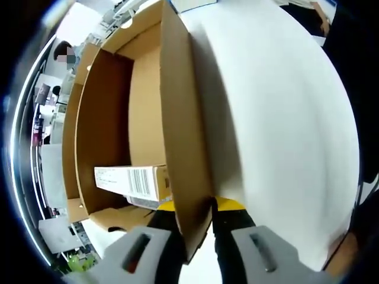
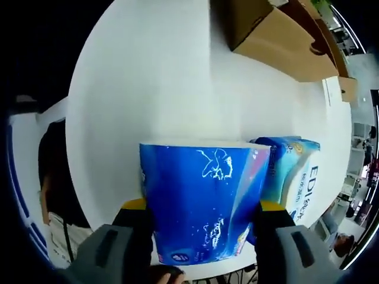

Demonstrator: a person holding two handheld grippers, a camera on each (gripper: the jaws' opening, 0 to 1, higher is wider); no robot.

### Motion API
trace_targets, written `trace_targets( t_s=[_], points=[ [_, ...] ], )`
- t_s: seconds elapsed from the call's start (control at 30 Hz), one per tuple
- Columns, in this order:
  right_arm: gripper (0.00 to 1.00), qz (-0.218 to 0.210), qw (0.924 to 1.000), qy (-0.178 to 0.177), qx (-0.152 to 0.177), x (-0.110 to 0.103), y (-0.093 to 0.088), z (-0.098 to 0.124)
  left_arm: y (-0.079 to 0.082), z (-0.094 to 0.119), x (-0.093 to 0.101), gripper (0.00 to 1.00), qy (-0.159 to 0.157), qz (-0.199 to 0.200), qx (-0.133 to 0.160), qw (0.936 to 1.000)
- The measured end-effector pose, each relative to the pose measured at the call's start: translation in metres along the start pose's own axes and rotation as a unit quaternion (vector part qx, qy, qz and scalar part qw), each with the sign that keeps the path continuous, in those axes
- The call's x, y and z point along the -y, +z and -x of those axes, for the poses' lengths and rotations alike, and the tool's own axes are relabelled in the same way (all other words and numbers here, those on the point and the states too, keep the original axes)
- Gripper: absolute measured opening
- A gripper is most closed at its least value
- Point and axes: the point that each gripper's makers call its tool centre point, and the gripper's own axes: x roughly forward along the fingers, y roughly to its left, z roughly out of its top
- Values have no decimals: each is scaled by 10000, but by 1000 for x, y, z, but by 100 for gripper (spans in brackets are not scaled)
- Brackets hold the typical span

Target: Operate the shoe box by opening the lid, removing the specified soft item, and placing it in the target area until the item is outside and the box remains undamaged.

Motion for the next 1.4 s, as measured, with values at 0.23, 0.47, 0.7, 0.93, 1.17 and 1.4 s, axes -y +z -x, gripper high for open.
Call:
trace_targets(
  t_s=[0.23, 0.47, 0.7, 0.93, 1.17, 1.4],
  points=[
    [69, -97, 9999, 15, 132, -2, 2, 3, 0, 0, 0, 14, 3, 5, -6, 10000],
    [67, -120, 9997, 53, 185, -1, 1, 4, 0, 0, 0, 14, 7, 10, -9, 10000],
    [67, 159, 9997, 113, 173, 1, 2, 3, 0, 0, 0, 15, 6, 3, -4, 10000],
    [67, -31, 9998, 128, 154, 2, 2, 3, 0, 0, 1, 15, 8, 7, -14, 10000],
    [66, -140, 9992, 120, 343, 2, 7, 11, 0, 0, 1, 15, 9, 0, -8, 10000],
    [66, -449, 9946, -50, 931, 10, 24, 45, 0, 0, 0, 15, 4, -3, 5, 10000]
  ],
)
